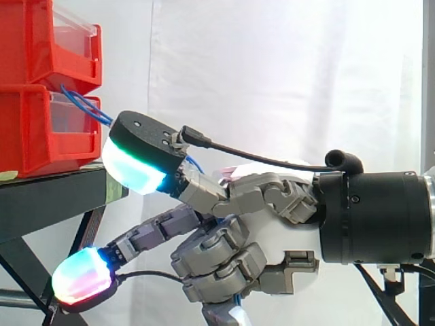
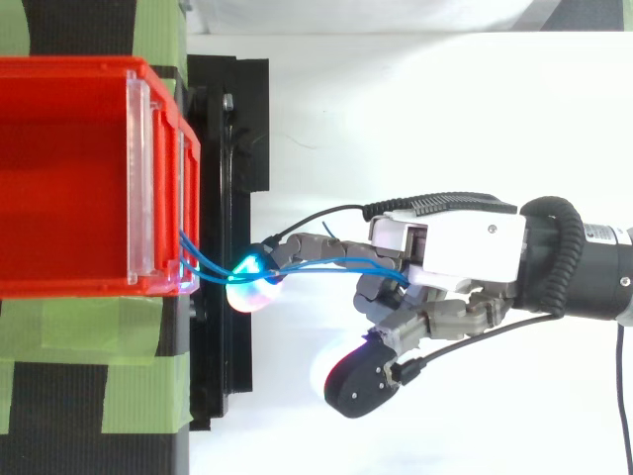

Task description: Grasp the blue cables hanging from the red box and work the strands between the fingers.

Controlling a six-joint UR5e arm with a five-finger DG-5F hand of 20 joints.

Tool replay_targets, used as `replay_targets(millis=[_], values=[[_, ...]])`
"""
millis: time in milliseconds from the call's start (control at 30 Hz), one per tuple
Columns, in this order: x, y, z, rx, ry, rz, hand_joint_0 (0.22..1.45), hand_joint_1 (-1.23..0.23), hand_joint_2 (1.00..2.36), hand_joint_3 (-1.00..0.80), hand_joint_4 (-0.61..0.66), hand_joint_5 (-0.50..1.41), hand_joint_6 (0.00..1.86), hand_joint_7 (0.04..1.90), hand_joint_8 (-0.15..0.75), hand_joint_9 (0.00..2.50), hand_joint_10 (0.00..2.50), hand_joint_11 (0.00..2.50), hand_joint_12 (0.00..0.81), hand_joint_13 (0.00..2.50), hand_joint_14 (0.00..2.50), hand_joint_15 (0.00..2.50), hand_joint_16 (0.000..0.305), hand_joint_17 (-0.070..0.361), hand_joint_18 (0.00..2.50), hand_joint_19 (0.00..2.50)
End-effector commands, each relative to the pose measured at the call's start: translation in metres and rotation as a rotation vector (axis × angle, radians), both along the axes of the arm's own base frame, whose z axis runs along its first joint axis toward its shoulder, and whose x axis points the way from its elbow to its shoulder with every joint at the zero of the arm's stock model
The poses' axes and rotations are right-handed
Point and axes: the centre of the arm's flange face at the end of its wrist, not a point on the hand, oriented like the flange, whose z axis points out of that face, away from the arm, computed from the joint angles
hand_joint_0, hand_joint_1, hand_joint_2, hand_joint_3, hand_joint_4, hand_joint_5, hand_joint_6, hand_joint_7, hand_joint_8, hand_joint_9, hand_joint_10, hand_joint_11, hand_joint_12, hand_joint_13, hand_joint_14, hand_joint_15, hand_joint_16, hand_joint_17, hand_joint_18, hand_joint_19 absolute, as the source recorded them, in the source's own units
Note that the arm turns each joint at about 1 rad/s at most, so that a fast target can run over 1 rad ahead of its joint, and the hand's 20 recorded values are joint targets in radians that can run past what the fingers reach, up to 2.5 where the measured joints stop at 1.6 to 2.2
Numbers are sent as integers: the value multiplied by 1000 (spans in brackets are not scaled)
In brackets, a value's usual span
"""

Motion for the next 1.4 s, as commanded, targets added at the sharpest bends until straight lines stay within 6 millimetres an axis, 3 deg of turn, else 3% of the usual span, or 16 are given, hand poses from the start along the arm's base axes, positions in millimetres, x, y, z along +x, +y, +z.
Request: replay_targets(millis=[0,1367], values=[[0,0,0,0,0,0,652,-421,1000,-1000,363,-96,9,815,561,1914,2500,2500,714,2159,2500,1831,260,195,2500,787],[0,0,0,0,2,0,659,-405,1000,-1000,348,-107,9,803,556,1868,2500,2500,701,2116,2500,1800,259,194,2500,778]])
